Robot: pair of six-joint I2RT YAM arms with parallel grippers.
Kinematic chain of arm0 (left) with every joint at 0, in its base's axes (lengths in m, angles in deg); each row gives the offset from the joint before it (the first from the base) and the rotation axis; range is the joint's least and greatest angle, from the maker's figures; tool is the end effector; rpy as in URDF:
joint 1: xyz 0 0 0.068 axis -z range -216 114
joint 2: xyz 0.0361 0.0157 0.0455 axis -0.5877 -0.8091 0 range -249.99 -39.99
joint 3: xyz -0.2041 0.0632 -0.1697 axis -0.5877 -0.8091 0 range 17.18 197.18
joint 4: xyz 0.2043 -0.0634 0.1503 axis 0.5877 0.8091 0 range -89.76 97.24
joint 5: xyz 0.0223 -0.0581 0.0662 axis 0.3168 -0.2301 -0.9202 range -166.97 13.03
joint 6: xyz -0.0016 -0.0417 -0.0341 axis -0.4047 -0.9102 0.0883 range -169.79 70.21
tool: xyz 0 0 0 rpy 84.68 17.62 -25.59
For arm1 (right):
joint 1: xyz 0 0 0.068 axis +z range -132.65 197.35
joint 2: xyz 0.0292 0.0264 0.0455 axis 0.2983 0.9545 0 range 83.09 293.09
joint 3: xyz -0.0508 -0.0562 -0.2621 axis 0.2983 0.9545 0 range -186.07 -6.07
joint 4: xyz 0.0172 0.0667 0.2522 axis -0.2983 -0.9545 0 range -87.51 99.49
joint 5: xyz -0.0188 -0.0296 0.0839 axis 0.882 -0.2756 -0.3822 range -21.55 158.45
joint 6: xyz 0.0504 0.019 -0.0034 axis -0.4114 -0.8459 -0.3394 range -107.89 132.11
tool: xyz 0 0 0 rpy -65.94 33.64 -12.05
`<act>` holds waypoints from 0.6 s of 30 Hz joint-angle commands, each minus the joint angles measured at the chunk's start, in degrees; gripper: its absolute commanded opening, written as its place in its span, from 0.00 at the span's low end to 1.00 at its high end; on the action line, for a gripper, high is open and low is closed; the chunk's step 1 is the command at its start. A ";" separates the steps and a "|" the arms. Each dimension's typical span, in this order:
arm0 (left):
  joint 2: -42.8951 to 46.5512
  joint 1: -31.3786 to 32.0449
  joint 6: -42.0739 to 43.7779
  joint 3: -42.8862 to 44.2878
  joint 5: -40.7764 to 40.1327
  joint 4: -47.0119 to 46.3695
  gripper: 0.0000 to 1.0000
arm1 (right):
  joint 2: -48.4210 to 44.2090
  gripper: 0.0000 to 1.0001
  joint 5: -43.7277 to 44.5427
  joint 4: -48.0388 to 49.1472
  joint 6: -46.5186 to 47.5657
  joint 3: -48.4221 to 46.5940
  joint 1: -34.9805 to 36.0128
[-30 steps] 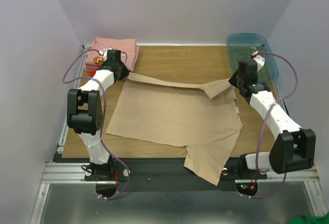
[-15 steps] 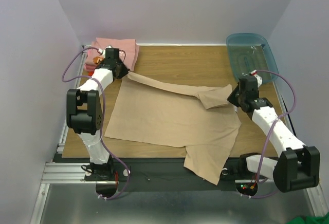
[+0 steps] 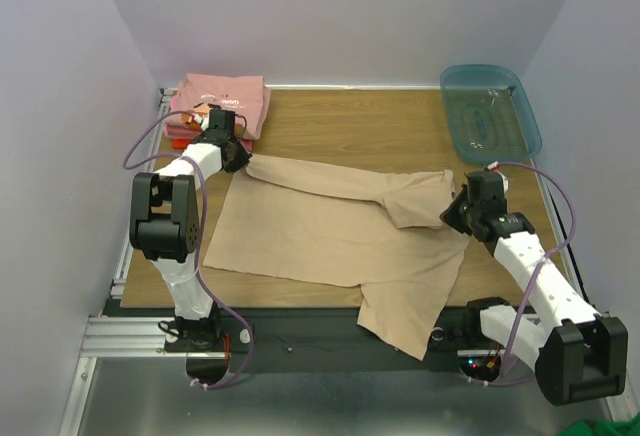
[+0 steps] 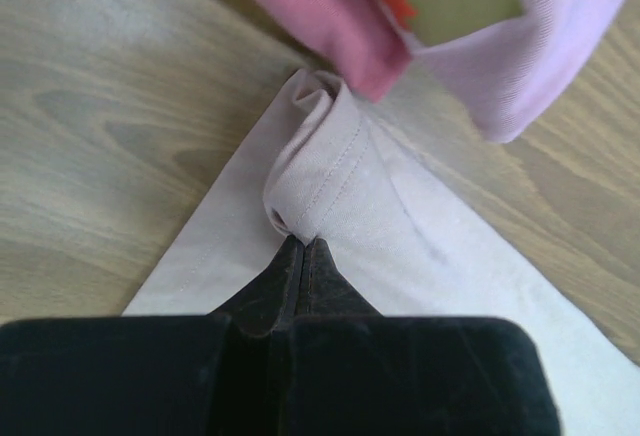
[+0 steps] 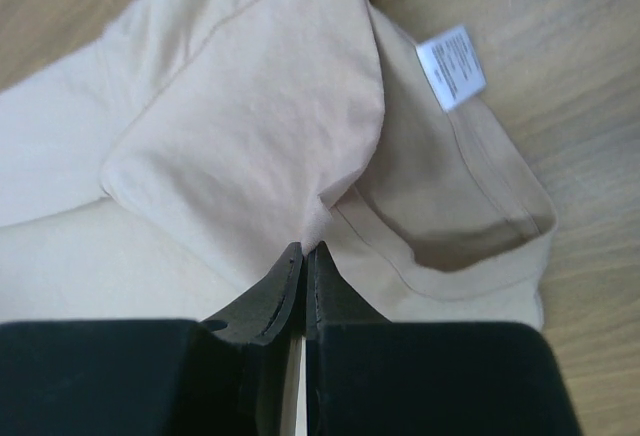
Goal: Fold and stack the t-shirts
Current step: Fold the tshirt
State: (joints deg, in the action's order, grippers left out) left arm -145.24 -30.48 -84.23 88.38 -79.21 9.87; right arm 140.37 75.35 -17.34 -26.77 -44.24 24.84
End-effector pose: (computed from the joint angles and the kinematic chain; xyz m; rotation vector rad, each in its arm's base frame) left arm 0.4035 -0.0376 0.2052 -0.6065 2.2725 -0.3004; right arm 0.2033 0.0225 0.2335 0.6993 2.2741 0.2470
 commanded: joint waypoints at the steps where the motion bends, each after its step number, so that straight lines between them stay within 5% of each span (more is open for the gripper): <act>1: 3.47 -0.42 -0.54 -1.41 -2.76 1.61 0.18 | -2.69 0.13 -3.90 -1.91 -0.77 3.27 -0.02; 3: 4.26 -0.42 -0.81 -2.46 -3.64 2.15 0.39 | -3.31 0.21 -4.35 -2.87 -0.07 3.54 -0.02; 8: 10.22 -0.42 -1.95 -4.14 -8.13 5.13 0.87 | -5.15 0.83 -4.79 -6.04 2.83 1.18 -0.10; 9: 11.11 -0.42 -2.13 -4.31 -8.91 5.40 0.89 | -5.42 0.99 -3.22 -6.13 3.01 -0.05 -0.02; 18: 17.28 3.53 -1.17 -2.83 -4.72 3.83 0.94 | 4.06 1.00 -0.64 -1.75 2.31 -10.16 -0.10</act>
State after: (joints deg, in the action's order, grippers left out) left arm -129.35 -29.95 -86.22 83.95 -85.74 15.38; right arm 139.73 74.76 -23.88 -25.17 -49.86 24.86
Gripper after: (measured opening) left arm 0.939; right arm 0.995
